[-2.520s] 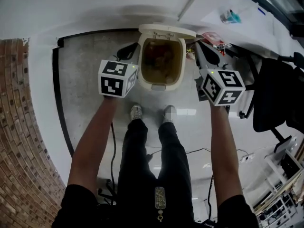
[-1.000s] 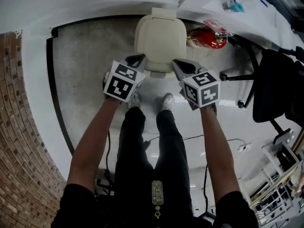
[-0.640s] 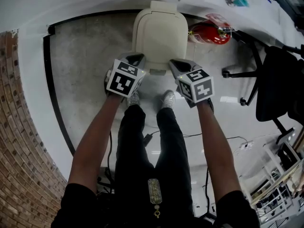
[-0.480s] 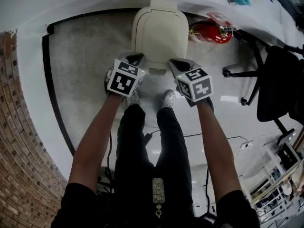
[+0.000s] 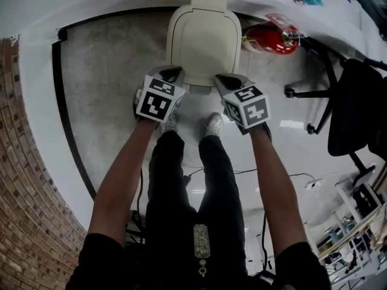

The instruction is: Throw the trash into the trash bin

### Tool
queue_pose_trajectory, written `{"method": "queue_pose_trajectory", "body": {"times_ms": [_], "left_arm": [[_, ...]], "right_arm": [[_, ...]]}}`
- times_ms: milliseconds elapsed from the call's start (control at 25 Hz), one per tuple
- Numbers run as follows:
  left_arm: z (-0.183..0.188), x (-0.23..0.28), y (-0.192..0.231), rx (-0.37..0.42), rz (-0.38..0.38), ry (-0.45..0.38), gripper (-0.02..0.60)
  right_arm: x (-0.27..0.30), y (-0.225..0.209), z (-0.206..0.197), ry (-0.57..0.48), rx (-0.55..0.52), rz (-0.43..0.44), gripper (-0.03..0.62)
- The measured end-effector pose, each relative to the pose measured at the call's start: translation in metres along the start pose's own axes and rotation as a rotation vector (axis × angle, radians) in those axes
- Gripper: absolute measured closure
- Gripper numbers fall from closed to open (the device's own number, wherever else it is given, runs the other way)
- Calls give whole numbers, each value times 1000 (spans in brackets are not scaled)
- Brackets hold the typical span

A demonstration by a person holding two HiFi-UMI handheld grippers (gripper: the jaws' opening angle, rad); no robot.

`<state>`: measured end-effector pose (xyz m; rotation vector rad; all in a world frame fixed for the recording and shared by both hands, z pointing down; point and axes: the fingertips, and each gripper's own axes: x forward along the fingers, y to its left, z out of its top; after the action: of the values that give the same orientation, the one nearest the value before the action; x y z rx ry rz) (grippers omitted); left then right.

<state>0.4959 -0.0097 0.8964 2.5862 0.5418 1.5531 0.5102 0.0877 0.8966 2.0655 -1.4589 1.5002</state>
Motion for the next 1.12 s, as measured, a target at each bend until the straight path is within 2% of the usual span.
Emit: {"method": "queue_pose_trajectory", "body": {"times_ms": [160,440,640,840,1120], "left_arm": [[7,-6,-6,-3,7,-10,575],[47,-53,-33,-7,8,-110,575],[89,-118,-63,-25,41,-236,575],[120,-199,-108,-50,78,-333,575],[143,-293,-174,-15,37,-412,575]], "right_arm": [[-6,1,2,-12,3,-13,592],[-64,20,35,-122,2,2,591],[-130,45,70,-240,-51,31,592],[-206,76,89,-299,-83,52,592],[-310,121,120,-411,-143,45,592]]}}
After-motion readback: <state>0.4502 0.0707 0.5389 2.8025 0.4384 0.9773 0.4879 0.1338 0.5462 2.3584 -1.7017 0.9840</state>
